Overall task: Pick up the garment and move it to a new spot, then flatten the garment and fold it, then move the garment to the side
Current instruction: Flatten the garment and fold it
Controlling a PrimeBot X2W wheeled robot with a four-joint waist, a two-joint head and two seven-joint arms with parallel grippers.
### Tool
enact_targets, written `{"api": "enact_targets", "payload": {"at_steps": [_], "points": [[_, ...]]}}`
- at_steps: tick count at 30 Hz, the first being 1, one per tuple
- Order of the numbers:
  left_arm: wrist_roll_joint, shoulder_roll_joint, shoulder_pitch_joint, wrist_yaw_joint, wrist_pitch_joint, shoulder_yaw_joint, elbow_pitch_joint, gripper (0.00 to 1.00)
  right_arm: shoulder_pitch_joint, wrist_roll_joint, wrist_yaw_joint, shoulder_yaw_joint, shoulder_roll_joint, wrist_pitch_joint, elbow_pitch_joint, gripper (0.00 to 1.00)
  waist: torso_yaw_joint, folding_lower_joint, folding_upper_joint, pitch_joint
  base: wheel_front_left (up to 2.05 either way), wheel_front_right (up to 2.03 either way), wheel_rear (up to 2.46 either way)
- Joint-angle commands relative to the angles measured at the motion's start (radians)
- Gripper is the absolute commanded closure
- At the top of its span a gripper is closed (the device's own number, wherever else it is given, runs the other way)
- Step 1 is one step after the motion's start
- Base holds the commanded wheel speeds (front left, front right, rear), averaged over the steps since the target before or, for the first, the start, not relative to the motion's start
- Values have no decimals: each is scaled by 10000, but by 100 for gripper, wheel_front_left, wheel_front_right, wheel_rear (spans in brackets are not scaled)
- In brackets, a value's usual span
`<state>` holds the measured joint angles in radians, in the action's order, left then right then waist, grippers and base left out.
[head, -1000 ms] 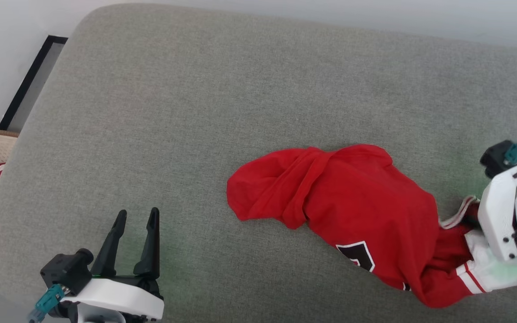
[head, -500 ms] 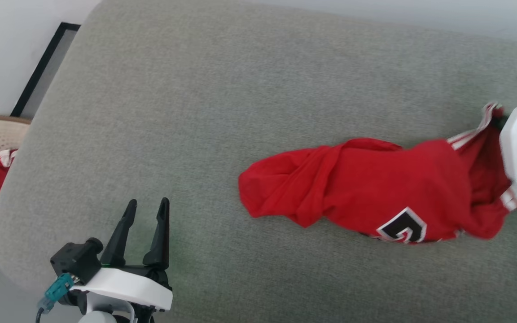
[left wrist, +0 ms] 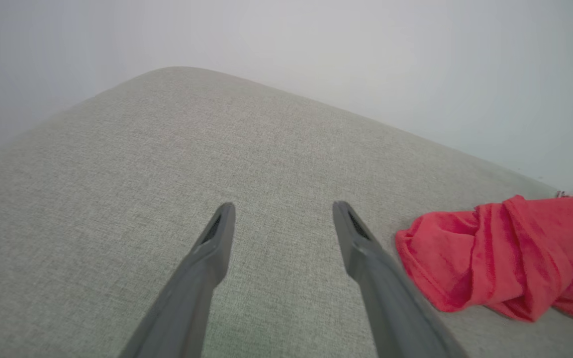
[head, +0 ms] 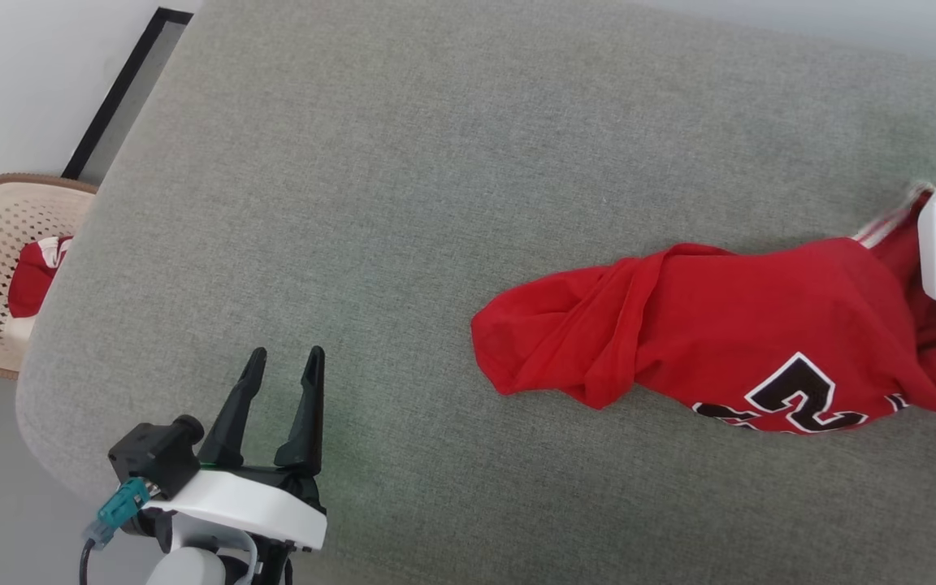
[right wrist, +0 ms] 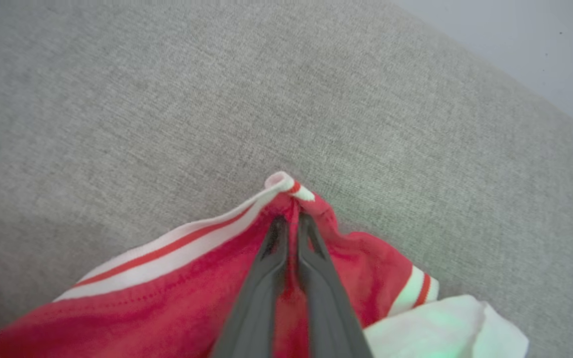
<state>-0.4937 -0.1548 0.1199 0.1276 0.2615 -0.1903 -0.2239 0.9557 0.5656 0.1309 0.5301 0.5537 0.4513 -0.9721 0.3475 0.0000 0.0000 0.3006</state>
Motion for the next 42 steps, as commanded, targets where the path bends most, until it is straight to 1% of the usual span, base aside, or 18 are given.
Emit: {"api": "enact_targets", "payload": {"at_steps": [1, 3, 7, 12, 17, 18, 23, 29, 30, 31, 37, 42], "points": [[-57, -14, 153, 26, 50, 21, -16, 0, 127, 59, -3, 43, -48, -132, -59, 0, -32, 0, 0, -28, 0, 0, 0], [-66, -104, 198, 26, 50, -13, 20, 0, 250, 20, -3, 220, -64, -333, -165, 0, -123, 0, 0, -111, 0, 0, 0], [-133, -391, 250, 26, 50, -136, 66, 0, 329, 244, -3, 570, -41, -863, 36, 0, -445, 0, 0, -366, 0, 0, 0], [-362, -997, 533, 26, -128, -422, 127, 0, 87, 624, -3, 960, 24, -1630, 554, 0, -1002, 0, 0, -745, 0, 0, 0], [-637, -1600, 962, 26, -811, -690, 461, 0, -280, 978, -3, 1182, 28, -2538, 1221, 0, -1648, 0, 0, -1110, 0, 0, 0], [-767, -1813, 1157, 26, -1158, -770, 624, 0, -457, 1003, -3, 1188, 29, -2941, 1463, 0, -1917, 0, 0, -1254, 0, 0, 0], [-992, -2207, 1699, 27, -2011, -968, 1063, 0, -1085, 977, -3, 1006, -99, -3913, 2016, 0, -2583, 0, 0, -1558, 0, 0, 0], [-1335, -2614, 2476, 27, -3141, -1473, 1411, 0, -1952, 445, -3, 177, -382, -5148, 2520, 0, -3338, 0, 0, -1831, 0, 0, 0], [-1335, -2614, 2476, 27, -3141, -1473, 1411, 0, -1952, 445, -3, 177, -382, -5148, 2520, 0, -3338, 0, 0, -1831, 0, 0, 0], [-1456, -2689, 2608, 27, -3371, -1580, 1436, 0, -2115, 243, -3, -40, -431, -5392, 2614, 0, -3475, 0, 0, -1872, 0, 0, 0], [-2097, -2940, 3665, 27, -5087, -2313, 1457, 0, -3257, -738, -3, -1685, -1007, -6307, 3253, 0, -4276, 0, 0, -1934, 0, 0, 0], [-2622, -3005, 4575, 27, -6297, -2790, 1218, 0, -4309, -1801, -3, -3316, -1700, -6524, 4293, 0, -4949, 0, 0, -1767, 0, 0, 0]]}}
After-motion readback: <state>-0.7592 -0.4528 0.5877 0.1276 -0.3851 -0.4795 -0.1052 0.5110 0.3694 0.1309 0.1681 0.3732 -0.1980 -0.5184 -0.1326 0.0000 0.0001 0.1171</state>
